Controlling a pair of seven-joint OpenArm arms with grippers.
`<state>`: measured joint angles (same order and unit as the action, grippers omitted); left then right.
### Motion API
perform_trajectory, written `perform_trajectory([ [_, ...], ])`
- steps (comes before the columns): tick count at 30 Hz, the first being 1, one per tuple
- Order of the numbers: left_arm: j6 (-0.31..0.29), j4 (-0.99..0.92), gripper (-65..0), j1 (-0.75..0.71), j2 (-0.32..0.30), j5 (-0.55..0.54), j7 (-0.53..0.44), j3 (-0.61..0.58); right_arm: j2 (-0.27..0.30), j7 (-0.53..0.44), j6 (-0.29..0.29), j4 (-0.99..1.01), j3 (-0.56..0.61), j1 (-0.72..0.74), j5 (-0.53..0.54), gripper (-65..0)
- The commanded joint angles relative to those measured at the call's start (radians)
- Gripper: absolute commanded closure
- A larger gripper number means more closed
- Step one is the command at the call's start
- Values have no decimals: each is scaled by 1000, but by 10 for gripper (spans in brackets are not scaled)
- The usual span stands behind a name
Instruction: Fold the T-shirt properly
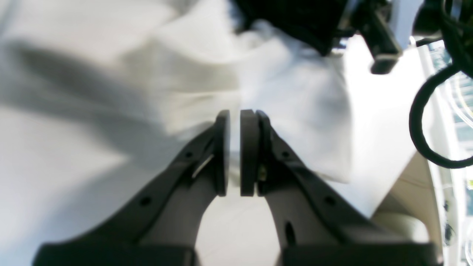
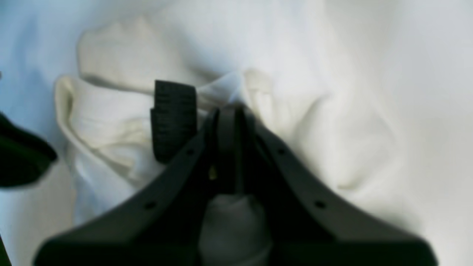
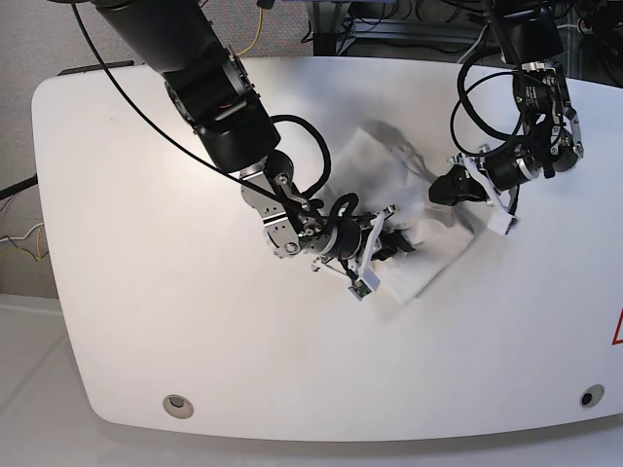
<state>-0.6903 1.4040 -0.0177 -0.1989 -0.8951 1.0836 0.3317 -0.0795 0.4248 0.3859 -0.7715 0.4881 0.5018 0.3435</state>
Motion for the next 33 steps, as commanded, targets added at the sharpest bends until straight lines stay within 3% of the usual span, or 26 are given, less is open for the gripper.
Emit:
perform_trajectory([
  [1,-8,13,-30,37,-21,-26,-20,7,25,90,-55,5,1,1,-62,-29],
  [6,-8,13,-30,46,-38,-23,-20,7,54,92,-95,5,1,-25,-62,-29],
  [13,-8,13,-30,57,-41,-23,-20,8,60,92,-106,5,-2,-48,-62,-28],
  [21,-8,13,-30,57,-41,-23,-20,8,70,92,-181,5,-90,-62,-62,-28],
  [33,-8,13,-30,58,-26,-23,-18,-3,71,115,-199,5,-203,-62,-71,-28],
])
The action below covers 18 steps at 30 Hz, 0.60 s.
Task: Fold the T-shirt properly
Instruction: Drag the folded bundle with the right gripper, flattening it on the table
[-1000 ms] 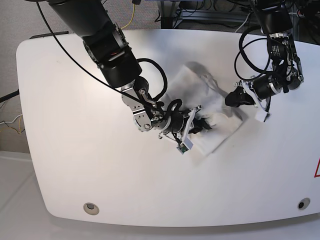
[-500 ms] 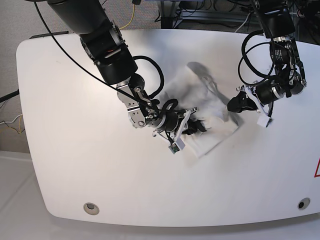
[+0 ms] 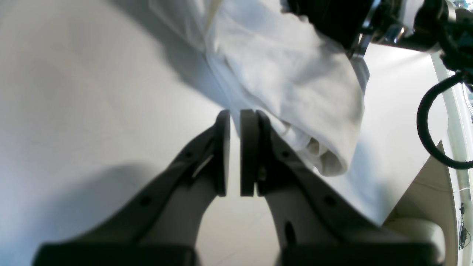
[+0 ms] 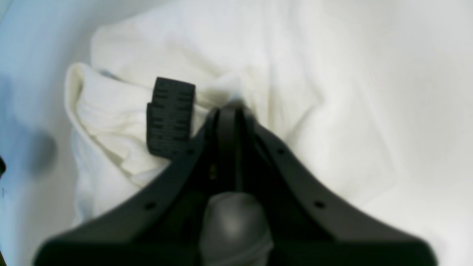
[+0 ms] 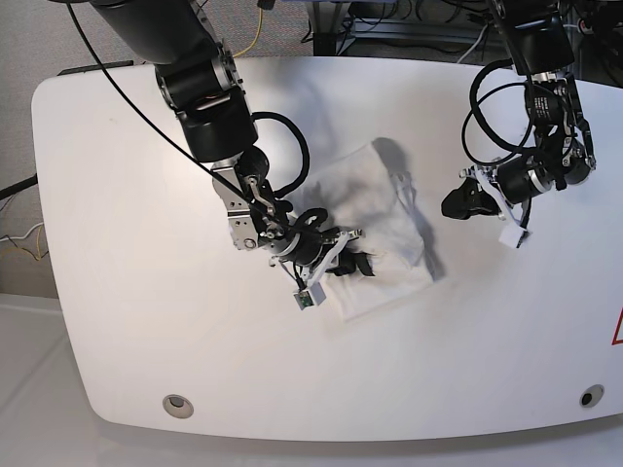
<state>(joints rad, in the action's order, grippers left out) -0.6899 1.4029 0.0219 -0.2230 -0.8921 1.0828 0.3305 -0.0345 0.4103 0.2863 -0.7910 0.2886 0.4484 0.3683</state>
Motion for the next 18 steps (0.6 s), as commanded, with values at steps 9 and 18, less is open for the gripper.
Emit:
perform_trajectory([
  [9,-8,16,-30,20,44,-26,-16,-40,26,157,-151,2,-9,-12,-87,-20],
  [18,-8,16,-30,22,46,-25,-17,-51,64,181,-227,-129,-13,-78,-85,0],
])
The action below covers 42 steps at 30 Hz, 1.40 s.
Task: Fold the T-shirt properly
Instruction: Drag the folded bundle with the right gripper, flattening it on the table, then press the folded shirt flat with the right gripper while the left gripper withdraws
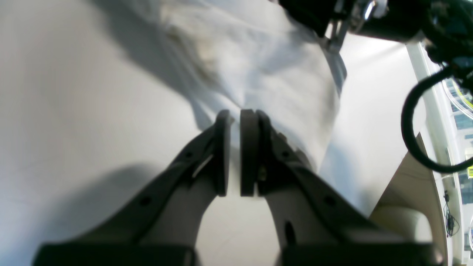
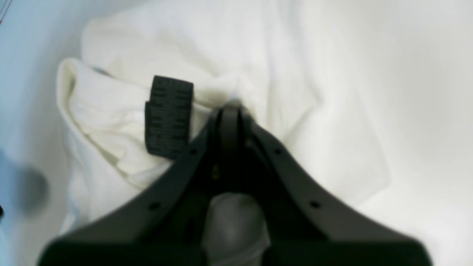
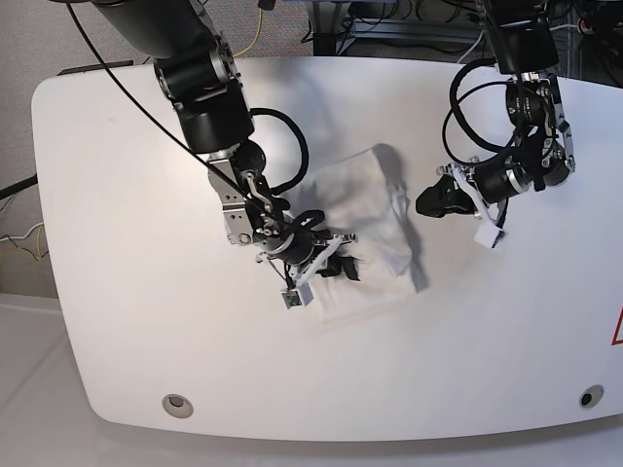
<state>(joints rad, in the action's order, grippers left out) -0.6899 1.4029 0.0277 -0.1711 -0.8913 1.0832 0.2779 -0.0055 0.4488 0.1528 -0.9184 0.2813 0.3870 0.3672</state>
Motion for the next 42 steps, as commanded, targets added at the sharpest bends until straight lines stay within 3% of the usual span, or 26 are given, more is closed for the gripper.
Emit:
perform_trajectory([
  [1,-8,16,-30,16,-6,-25,-18,2,37,152,-101,-12,-17,-16,-84,0],
  [13,-8,16,-30,41,-6,-25,-15,2,54,265,-109,-144,-173,-55,-93,0],
  [37,-8,16,-31,38,-12,-25,-15,2,9,371,-238,-387,-175,-193,-84,0],
  [42,-8,16,-31,36,-15,-25,-15,2,-26,402,-261,-413,-175,-199,-87,0],
])
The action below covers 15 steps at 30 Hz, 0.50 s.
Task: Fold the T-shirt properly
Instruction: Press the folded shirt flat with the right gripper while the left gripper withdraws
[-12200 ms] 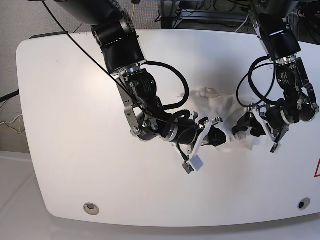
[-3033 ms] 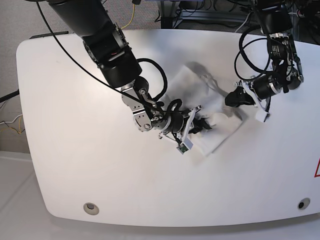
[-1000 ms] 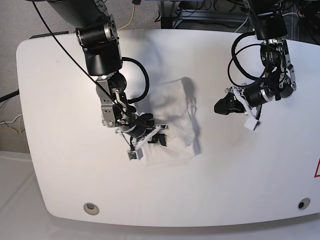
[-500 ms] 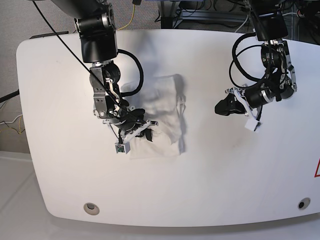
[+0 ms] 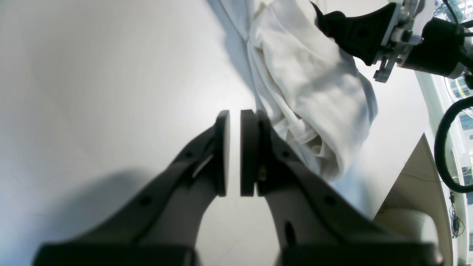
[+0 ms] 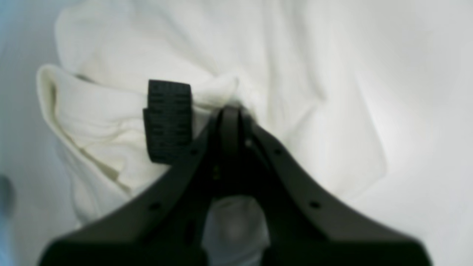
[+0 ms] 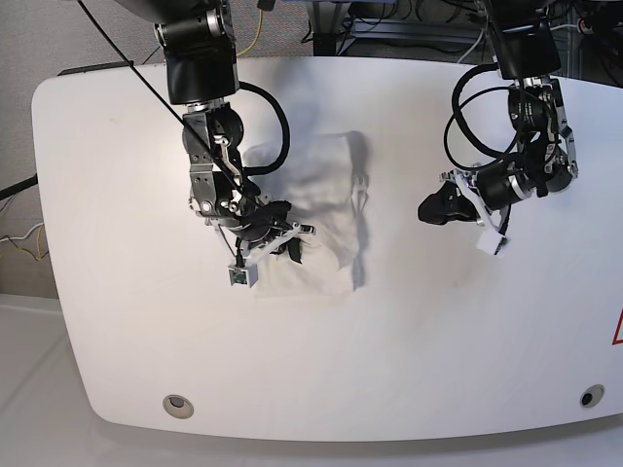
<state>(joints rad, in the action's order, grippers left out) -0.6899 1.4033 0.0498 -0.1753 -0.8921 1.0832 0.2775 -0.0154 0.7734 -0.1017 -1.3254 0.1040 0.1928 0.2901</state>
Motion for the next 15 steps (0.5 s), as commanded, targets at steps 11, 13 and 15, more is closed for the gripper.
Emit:
perform_trajectory([
  [11,-8,15,-31,14,-31,-28,-13,4,-54,83,-7,-1,6,29,-18,0],
  [13,-8,15,-31,12,-31,-28,-13,4,-61,83,-8,-1,6,30,-18,0],
  [15,-8,15,-31,12,-31,-28,-11,6,-64,83,-8,-1,6,33,-18,0],
])
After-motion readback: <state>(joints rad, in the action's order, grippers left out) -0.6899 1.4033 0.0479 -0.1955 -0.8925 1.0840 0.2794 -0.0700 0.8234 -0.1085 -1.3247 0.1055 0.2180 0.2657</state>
